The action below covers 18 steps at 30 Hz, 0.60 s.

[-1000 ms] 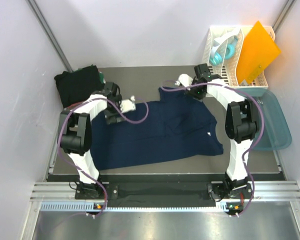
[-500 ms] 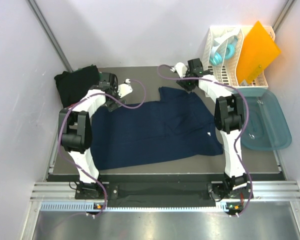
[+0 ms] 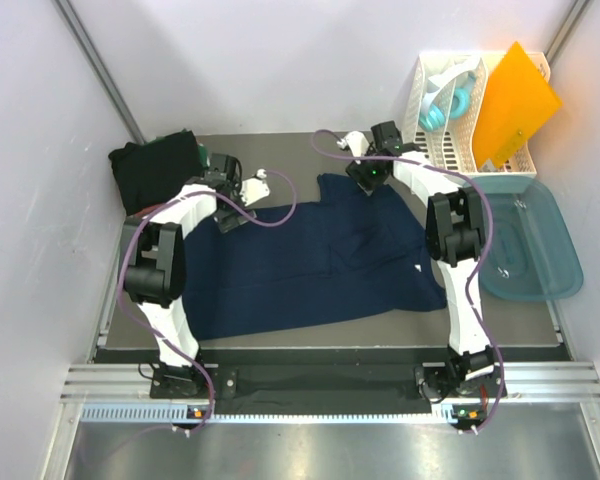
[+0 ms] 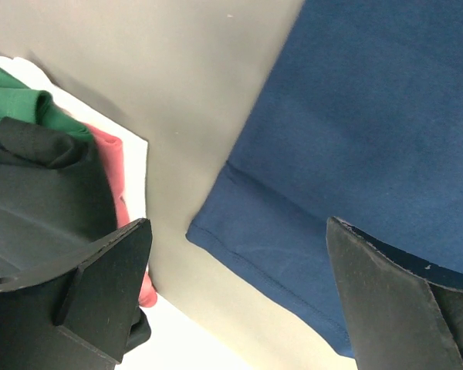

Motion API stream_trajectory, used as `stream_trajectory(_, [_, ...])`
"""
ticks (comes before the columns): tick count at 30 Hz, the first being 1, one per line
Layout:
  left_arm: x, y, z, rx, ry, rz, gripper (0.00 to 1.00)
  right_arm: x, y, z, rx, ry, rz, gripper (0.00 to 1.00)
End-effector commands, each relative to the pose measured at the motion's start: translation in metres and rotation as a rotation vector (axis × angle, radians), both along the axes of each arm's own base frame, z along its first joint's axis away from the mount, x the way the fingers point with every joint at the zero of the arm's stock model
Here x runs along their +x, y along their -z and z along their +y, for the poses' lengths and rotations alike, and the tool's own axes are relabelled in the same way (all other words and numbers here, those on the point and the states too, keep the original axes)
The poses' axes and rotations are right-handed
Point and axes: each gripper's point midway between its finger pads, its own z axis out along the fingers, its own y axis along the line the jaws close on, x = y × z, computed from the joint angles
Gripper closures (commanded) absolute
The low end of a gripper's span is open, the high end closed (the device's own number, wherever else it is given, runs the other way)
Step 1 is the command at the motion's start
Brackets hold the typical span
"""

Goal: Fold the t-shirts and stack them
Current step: Grap the side of the flattened tshirt furthest away from the robot with both arms

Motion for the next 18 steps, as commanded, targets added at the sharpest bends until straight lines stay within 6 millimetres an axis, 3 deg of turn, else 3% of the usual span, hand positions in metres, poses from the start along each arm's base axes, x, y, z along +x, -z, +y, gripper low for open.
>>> stream_trajectory(1, [-0.004,-0.013,-0.005,0.01,0.017,-0.029,0.01,0.008,-0.001,0.014,0.058,-0.001,0.004,0.4])
stream_trajectory(5, [-0.012,-0.011,-0.009,0.022,0.042,-0.008,0.01,0.014,0.007,0.011,0.066,0.02,0.007,0.42])
stream_trajectory(9, [-0.018,-0.007,-0.011,0.043,0.062,0.004,0.01,0.029,0.007,0.002,0.044,0.053,-0.022,0.52])
stream_trajectory(13, [-0.021,-0.008,-0.016,0.039,0.075,-0.001,0.01,0.031,0.01,-0.002,0.03,0.044,-0.028,0.73])
stream_trajectory(15, [-0.021,-0.007,-0.016,0.041,0.074,-0.001,0.01,0.031,0.012,-0.004,0.02,0.041,-0.027,0.97])
stream_trajectory(18, [-0.023,-0.007,-0.02,0.042,0.081,0.0,0.01,0.031,0.01,-0.005,0.011,0.039,-0.034,1.0])
